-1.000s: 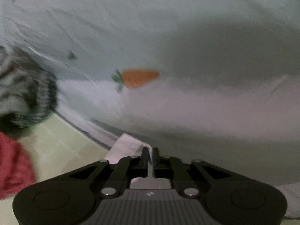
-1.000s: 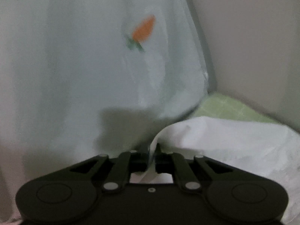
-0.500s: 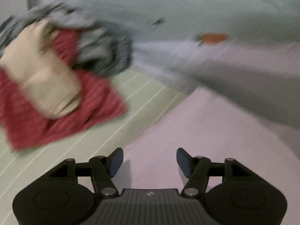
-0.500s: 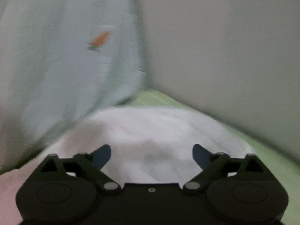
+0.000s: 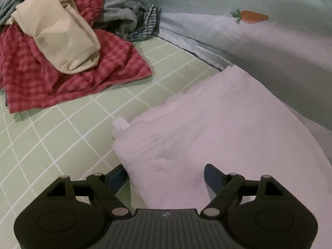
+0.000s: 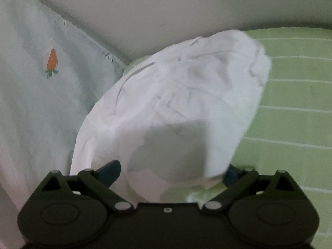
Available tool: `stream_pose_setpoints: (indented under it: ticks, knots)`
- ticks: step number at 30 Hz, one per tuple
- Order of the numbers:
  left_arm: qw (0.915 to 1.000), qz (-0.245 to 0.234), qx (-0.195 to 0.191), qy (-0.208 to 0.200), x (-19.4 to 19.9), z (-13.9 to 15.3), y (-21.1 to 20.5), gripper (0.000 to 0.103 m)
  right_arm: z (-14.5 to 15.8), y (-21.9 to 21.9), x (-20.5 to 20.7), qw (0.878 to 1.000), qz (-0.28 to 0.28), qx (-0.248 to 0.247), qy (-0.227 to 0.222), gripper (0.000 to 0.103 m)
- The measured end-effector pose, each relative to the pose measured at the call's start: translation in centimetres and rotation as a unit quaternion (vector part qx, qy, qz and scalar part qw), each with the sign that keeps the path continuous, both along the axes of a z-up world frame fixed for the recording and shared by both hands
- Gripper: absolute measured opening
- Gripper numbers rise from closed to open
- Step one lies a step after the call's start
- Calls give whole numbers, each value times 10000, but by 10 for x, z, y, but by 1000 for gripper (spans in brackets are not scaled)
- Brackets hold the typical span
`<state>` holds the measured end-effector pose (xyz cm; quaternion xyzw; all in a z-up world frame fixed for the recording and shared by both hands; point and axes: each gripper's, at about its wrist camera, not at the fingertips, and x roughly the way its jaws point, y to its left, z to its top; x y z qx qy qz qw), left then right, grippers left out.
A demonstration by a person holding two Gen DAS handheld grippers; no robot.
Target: Fold clothes
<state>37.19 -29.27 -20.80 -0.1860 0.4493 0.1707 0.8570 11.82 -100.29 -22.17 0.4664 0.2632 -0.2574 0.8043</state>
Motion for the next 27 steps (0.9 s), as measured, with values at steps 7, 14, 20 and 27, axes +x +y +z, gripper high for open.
stream_pose_setpoints:
  ticks: [7, 14, 20, 27]
  knots:
    - [9998, 96, 82, -165, -5, 12, 5, 11, 7, -3, -4, 9980, 557, -239, 154, 30]
    - [9992, -16, 233, -335, -71, 45, 26, 9, 35, -23, -61, 9961, 798, -379, 22, 22]
    - [9994, 265, 42, -234, -182, 49, 63, 9, 42, -31, -125, 9931, 1085, -433, 137, 22]
    - [9986, 319, 244, 358, -263, 27, 77, 15, 28, -34, -157, 9878, 1308, -701, 474, 34]
